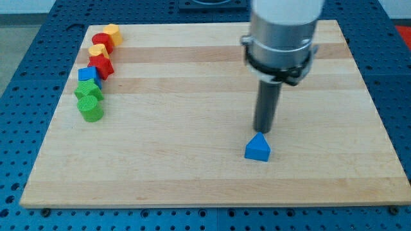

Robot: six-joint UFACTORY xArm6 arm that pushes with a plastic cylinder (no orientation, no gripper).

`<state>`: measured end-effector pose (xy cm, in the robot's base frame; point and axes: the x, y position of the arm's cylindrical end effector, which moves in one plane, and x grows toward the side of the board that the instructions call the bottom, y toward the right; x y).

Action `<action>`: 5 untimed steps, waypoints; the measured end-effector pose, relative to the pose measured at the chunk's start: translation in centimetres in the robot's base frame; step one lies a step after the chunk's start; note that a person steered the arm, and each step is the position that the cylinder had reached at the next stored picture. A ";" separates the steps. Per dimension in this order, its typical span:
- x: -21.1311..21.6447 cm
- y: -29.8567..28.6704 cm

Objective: Move the blue triangle towards the bottom center

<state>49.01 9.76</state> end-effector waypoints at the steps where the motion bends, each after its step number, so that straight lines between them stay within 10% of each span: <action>1: 1.5 4.5; 5: 4.2 -7.0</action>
